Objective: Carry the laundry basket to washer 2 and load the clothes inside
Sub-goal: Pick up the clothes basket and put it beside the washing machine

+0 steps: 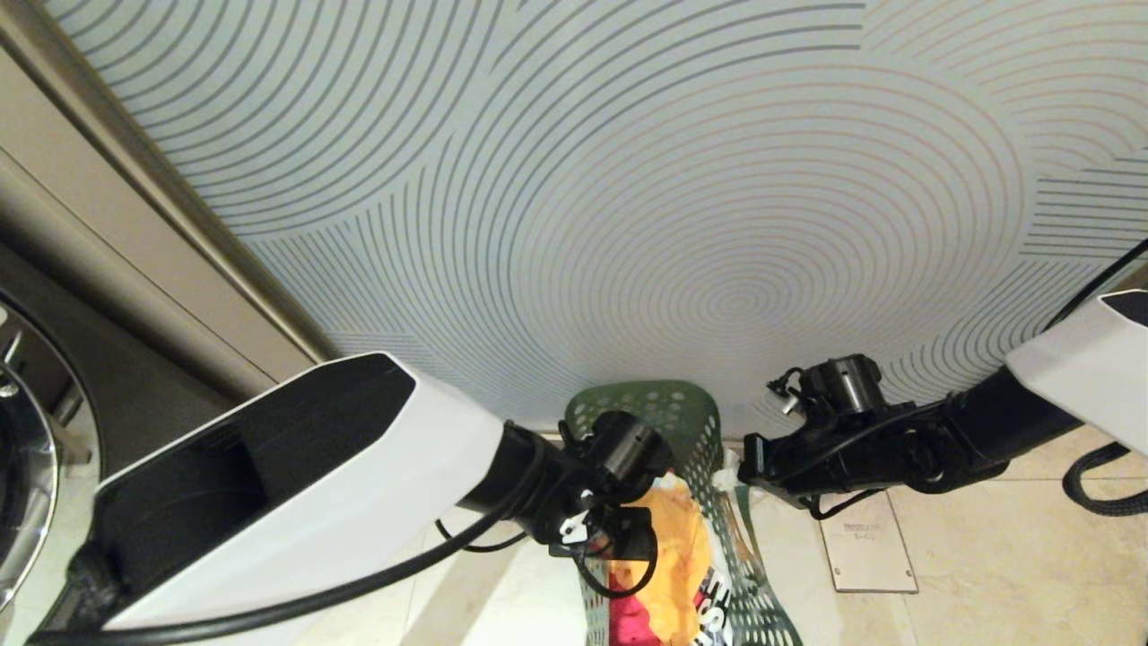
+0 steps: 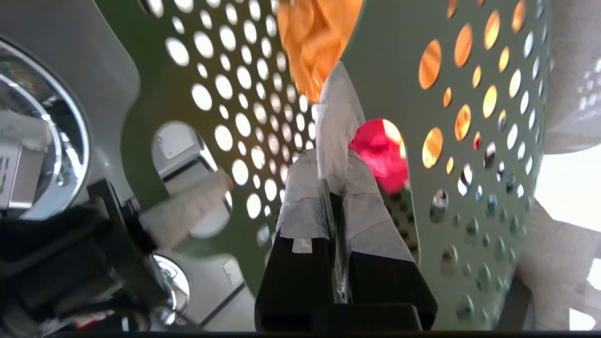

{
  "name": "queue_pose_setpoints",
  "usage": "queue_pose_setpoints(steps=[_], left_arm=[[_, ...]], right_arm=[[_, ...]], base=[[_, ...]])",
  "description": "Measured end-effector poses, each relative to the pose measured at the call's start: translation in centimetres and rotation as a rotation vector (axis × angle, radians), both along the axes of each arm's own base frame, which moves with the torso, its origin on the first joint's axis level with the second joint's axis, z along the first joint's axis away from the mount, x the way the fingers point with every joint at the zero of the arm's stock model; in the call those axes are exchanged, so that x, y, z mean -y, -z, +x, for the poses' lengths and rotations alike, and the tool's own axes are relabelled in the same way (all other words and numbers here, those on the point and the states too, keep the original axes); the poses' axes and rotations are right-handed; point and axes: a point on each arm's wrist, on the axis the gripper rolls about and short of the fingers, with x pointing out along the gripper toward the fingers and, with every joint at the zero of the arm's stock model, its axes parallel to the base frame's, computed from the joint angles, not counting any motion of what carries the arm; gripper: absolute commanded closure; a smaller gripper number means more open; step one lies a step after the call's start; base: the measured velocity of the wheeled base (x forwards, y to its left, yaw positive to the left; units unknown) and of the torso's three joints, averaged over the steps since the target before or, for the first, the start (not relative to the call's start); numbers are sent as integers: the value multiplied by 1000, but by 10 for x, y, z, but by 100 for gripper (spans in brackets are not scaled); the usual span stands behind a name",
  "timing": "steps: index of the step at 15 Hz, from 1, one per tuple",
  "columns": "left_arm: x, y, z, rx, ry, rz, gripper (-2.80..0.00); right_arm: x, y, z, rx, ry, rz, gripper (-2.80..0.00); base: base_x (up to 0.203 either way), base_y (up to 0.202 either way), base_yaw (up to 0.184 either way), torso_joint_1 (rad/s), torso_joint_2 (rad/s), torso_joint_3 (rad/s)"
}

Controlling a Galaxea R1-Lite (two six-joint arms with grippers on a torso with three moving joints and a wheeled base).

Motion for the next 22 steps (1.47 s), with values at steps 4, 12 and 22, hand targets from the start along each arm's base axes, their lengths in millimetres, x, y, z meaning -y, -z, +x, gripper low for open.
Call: queue_pose_setpoints(steps=[4, 12, 22], left_arm=[[-5, -45, -22, -48, -12, -75, 0], [-29, -123, -82, -94, -10, -143, 0], [-40, -148, -107, -80, 28, -159, 0]], right_arm=[[3, -43, -25, 2, -8, 5, 0], [0, -119, -116, -67, -102, -20, 0], [8, -135, -163, -36, -119, -30, 0]], base=[[0, 0, 0, 0, 0, 0], [0, 0, 0, 0, 0, 0], [0, 0, 0, 0, 0, 9]])
